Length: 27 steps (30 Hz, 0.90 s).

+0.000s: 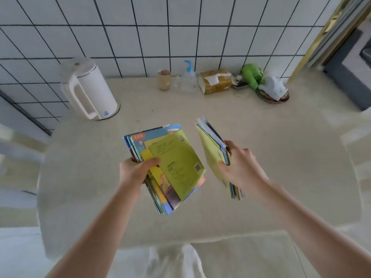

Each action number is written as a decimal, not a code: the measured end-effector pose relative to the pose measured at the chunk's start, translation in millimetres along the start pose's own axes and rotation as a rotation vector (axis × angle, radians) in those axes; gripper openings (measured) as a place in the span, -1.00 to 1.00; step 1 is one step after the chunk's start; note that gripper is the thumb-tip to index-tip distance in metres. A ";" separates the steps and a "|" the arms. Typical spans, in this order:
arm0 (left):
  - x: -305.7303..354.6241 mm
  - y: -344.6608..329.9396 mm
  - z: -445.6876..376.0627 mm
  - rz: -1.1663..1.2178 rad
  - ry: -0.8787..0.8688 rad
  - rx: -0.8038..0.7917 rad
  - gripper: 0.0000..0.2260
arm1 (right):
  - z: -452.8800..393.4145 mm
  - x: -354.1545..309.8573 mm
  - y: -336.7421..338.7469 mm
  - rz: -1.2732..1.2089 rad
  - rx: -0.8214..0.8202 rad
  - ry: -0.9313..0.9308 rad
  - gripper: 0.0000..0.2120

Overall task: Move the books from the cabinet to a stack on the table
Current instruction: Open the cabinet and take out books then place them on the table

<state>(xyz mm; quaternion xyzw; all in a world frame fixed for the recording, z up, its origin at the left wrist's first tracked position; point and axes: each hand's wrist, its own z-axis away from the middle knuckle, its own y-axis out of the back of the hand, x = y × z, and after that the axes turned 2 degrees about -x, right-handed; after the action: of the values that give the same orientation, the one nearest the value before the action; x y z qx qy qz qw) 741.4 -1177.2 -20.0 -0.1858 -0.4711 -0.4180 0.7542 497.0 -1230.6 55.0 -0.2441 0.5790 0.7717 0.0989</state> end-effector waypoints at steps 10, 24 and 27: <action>48.2 -1.2 -145.4 -0.216 0.154 -0.289 -0.71 | -107.6 -29.2 -11.9 0.129 -0.033 -0.012 -0.66; 33.3 15.3 -224.1 -0.297 0.271 -0.372 -0.72 | -158.6 -32.9 -28.1 0.155 -0.123 0.001 -0.64; 23.7 18.9 -229.7 -0.400 0.272 -0.297 -0.69 | -161.1 -35.9 -34.5 0.158 -0.144 0.006 -0.66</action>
<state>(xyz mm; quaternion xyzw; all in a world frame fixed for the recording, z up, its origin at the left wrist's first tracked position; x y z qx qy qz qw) 889.0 -1331.8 -109.2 -0.1398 -0.3268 -0.6441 0.6774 585.2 -1366.9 9.6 -0.2065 0.5399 0.8158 0.0183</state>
